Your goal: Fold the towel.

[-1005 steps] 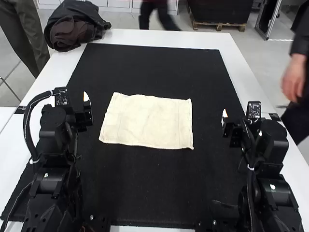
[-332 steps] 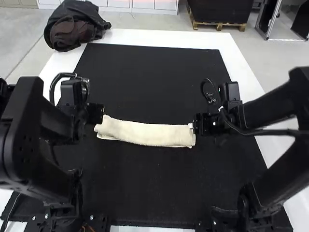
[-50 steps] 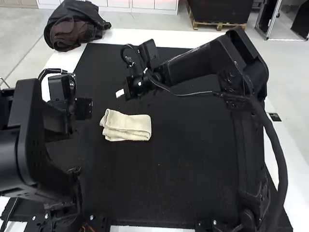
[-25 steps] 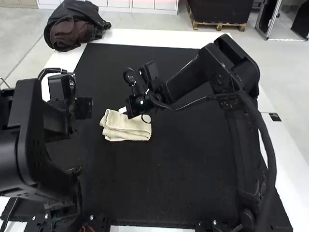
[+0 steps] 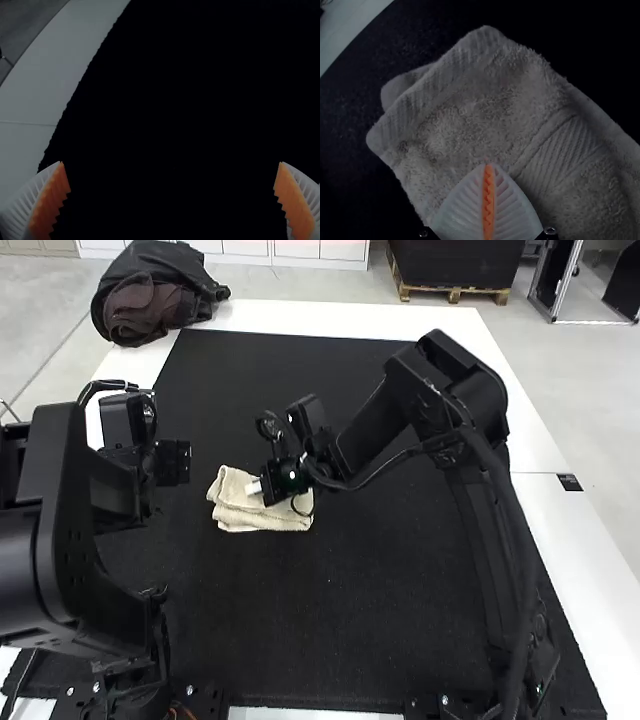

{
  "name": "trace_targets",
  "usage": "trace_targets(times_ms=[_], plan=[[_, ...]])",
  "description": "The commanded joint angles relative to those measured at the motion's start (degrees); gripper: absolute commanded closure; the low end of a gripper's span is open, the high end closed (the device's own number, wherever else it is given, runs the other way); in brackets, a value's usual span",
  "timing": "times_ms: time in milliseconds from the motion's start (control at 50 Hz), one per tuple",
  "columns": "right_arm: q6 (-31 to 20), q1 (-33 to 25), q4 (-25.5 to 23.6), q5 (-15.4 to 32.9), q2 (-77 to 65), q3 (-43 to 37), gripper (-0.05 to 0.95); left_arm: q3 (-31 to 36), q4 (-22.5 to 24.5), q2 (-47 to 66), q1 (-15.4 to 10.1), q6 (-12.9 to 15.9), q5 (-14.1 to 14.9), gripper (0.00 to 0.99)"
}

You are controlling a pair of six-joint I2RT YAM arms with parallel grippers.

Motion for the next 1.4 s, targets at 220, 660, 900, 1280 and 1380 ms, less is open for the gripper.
trace_targets(times_ms=[220,660,900,1280,1380], plan=[[1.4,-0.6,8.3,-2.0,3.7,-4.3,0.92,2.3,0.4,0.0,0.0,-1.3,1.3,0.038],[7.9,-3.4,5.4,-2.5,-14.6,-2.7,0.92,7.5,-4.3,-0.8,0.0,-2.9,1.8,0.038],[9.3,-8.6,-0.7,-2.5,-26.8,-1.4,0.92,15.7,-9.6,-2.1,-3.0,-5.5,2.1,0.036],[11.5,-19.5,-6.5,-2.4,-50.3,-6.8,0.92,24.3,-19.2,-9.2,-11.7,-9.5,0.1,0.036],[13.1,-23.6,-6.8,-2.8,-57.1,-9.4,0.92,25.0,-20.7,-12.5,-12.2,-9.5,0.1,0.036]])
